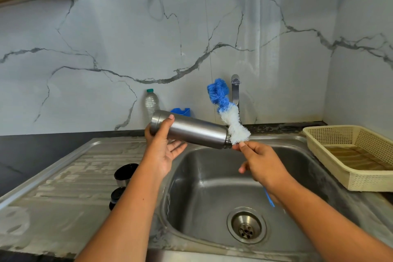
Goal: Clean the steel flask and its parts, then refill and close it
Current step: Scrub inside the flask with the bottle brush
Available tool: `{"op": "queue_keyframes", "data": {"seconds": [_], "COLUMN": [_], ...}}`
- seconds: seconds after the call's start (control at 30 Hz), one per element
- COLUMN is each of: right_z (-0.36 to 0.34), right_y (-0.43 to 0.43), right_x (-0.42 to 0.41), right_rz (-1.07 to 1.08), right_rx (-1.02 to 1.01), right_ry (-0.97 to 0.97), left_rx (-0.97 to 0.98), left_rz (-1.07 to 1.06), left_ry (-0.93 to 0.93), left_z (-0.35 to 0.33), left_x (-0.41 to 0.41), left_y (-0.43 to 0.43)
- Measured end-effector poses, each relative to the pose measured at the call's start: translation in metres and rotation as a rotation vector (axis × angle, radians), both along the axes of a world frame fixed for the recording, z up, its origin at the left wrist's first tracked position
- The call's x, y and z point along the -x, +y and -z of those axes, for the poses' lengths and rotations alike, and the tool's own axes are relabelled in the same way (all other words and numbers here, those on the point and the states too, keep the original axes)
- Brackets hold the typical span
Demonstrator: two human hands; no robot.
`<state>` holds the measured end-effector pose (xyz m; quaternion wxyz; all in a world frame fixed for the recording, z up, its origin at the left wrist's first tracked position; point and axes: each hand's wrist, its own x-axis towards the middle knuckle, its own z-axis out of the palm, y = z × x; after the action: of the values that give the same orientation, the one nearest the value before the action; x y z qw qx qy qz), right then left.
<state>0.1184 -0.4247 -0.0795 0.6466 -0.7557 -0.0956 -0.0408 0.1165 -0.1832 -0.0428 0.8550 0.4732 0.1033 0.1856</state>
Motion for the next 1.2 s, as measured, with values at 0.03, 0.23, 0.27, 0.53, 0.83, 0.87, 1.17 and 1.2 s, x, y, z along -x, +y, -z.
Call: {"op": "queue_keyframes", "data": {"seconds": [0.03, 0.23, 0.27, 0.53, 0.83, 0.87, 1.17, 1.2], "right_z": [0.0, -0.002, -0.002, -0.002, -0.007, -0.006, -0.001, 0.0], "right_y": [-0.001, -0.004, -0.005, -0.013, -0.005, -0.004, -0.003, -0.004], "right_x": [0.0, 0.0, -0.001, -0.01, -0.007, -0.007, -0.001, -0.001], "right_rz": [0.003, -0.007, -0.003, -0.006, 0.002, 0.003, -0.037, -0.043], "right_rx": [-0.007, -0.099, -0.108, -0.052, 0.11, 0.151, 0.372, 0.402], "right_ry": [0.005, 0.084, 0.087, 0.005, -0.074, -0.094, -0.123, -0.115], "left_rx": [-0.043, -0.202, -0.229, -0.405, -0.323, -0.299, -0.025, -0.03], "left_rz": [0.008, 0.006, 0.0, 0.052, -0.137, -0.166, -0.332, -0.35], "left_ry": [0.016, 0.088, 0.098, 0.212, 0.188, 0.174, 0.098, 0.087], "left_z": [-0.001, -0.003, -0.002, 0.0, 0.001, 0.001, -0.006, -0.006], "left_x": [0.001, 0.006, 0.006, 0.008, -0.001, -0.001, 0.003, 0.004], "left_y": [0.002, 0.013, 0.014, 0.012, 0.017, 0.02, 0.038, 0.037]}}
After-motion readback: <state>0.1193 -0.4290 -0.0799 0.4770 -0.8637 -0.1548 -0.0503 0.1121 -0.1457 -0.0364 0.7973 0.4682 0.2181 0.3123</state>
